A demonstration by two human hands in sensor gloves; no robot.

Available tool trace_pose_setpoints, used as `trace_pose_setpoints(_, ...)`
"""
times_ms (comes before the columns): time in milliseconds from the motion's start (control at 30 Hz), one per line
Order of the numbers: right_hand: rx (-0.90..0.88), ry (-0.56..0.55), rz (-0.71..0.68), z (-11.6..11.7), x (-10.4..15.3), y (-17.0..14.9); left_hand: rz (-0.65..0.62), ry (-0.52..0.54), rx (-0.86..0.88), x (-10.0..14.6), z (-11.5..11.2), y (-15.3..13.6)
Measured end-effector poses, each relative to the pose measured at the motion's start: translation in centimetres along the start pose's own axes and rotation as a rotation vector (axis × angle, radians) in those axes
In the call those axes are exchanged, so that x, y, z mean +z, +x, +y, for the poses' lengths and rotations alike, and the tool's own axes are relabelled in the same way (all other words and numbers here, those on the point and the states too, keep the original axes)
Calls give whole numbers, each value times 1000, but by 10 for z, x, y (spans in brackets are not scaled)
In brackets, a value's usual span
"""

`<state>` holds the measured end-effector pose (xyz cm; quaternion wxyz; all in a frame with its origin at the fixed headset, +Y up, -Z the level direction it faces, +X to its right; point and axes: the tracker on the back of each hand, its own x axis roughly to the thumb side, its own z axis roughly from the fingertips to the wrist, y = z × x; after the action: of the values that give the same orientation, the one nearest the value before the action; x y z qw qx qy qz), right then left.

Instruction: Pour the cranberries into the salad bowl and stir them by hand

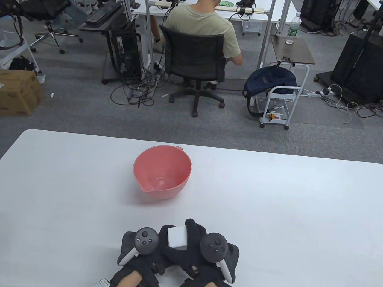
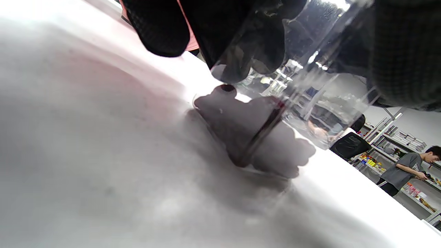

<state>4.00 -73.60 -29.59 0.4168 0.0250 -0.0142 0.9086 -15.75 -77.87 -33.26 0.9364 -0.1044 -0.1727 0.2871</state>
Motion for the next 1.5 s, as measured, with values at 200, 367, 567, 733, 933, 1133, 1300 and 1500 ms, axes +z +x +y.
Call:
trace_pose_setpoints(200, 24, -61, -38, -1, 0, 3, 16, 8, -4, 0, -1, 0)
trace_pose_setpoints(367, -53, -23, -44, -4, -3, -3, 20, -12, 24, -2, 0, -2)
trace_pose_setpoints(567, -55, 69, -118, -6, -12, -10, 15, -41, 57, -3, 0, -4)
trace_pose_setpoints(733, -127, 218, -151, -10, -22, -16, 14, -52, 68, -4, 1, -5)
trace_pose_setpoints(933, -225, 366, -141, -12, -29, -22, 13, -62, 77, -4, 1, -5)
trace_pose_setpoints(1133, -197, 276, -175, -21, -21, -18, 16, -59, 69, -4, 1, -5)
trace_pose_setpoints(1300, -57, -11, -116, -28, -5, -2, 20, -55, 59, -3, 1, -5)
trace_pose_setpoints(1500, 175, -130, -74, -16, 3, 11, 24, -66, 63, -4, 1, -6)
